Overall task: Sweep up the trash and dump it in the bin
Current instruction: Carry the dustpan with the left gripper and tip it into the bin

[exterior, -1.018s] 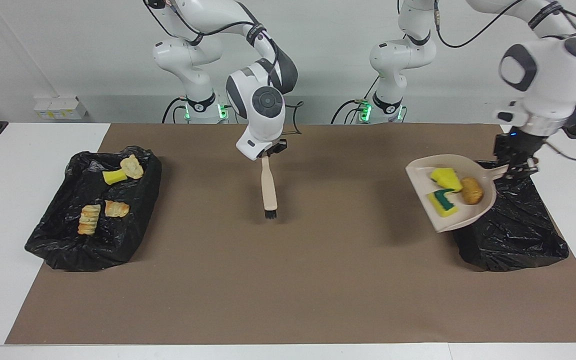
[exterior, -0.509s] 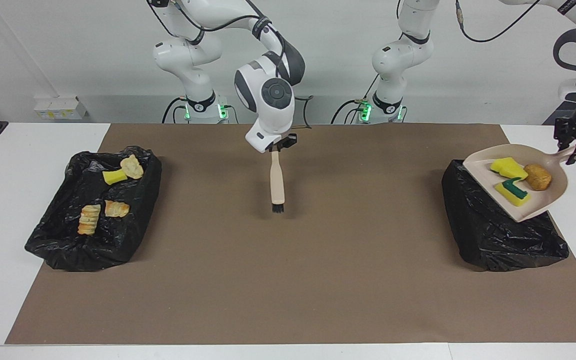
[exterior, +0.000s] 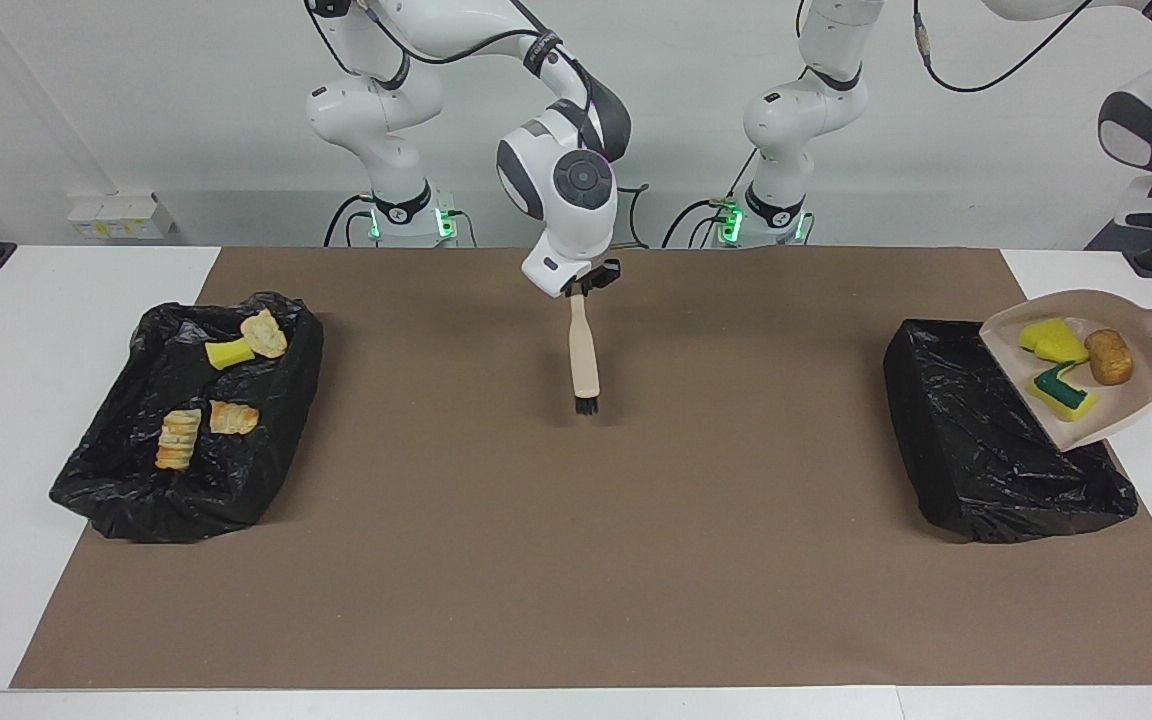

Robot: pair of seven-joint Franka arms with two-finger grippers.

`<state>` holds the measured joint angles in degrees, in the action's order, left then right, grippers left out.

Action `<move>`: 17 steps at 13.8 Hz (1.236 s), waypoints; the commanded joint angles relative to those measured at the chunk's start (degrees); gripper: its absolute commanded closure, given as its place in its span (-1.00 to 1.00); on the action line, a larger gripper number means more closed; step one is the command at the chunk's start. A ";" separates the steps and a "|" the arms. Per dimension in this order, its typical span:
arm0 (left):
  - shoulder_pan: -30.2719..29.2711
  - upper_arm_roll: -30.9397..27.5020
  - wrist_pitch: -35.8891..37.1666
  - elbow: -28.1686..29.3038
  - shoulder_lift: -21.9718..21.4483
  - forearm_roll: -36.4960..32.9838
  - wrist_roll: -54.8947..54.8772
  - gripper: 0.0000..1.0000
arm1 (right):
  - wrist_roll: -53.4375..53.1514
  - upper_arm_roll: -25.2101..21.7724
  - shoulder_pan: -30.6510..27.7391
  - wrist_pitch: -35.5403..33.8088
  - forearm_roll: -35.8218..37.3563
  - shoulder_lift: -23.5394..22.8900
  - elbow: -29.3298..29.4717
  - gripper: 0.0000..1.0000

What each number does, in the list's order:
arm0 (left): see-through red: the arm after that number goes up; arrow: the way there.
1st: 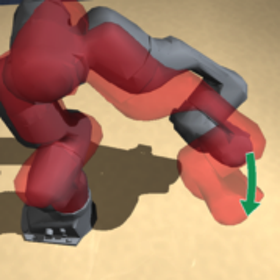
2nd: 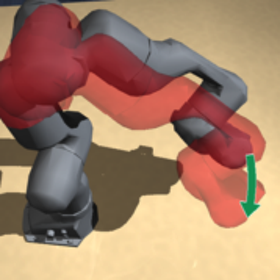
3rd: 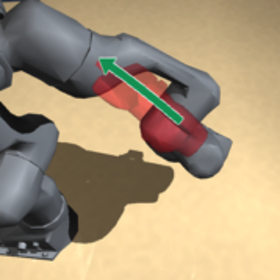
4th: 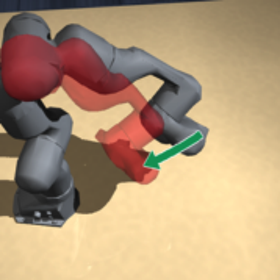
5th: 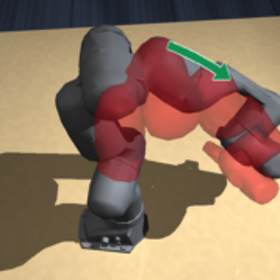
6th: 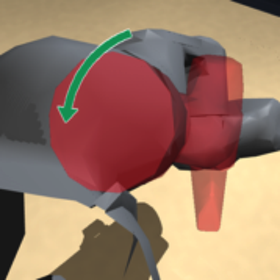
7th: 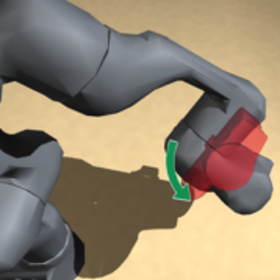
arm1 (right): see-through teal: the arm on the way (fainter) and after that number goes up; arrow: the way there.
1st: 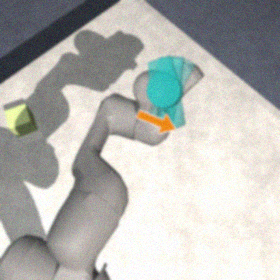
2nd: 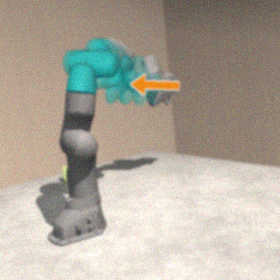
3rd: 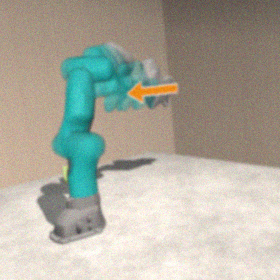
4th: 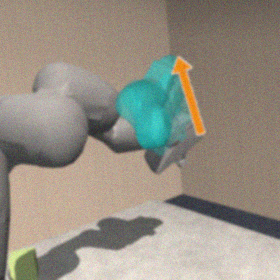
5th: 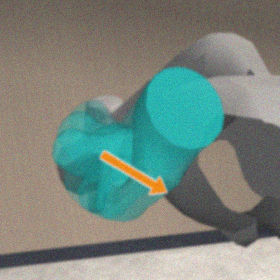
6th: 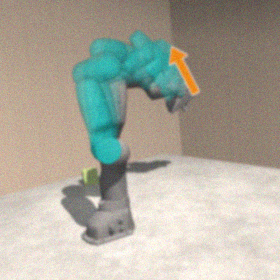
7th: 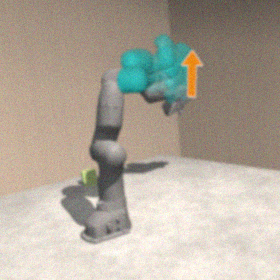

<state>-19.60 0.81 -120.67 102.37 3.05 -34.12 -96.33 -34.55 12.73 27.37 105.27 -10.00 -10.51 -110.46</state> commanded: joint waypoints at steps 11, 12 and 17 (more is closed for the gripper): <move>11.86 0.68 18.71 -4.80 -2.70 -21.81 11.25 1.00 | -4.73 0.11 5.68 2.49 -0.29 -0.83 -1.97 -1.00; 12.04 0.69 19.24 -5.25 -2.70 -17.60 11.95 1.00 | -4.73 -0.16 5.33 1.35 0.23 -0.40 -0.30 -1.00; 15.99 1.04 23.82 -4.29 -3.41 -0.81 20.02 1.00 | 5.18 -0.42 -4.32 -7.36 1.90 1.19 9.28 -1.00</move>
<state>-5.42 2.41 -98.54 98.12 0.22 -40.36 -79.45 -33.56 12.08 26.40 100.74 -9.41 -9.36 -104.74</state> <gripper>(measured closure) 0.692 0.000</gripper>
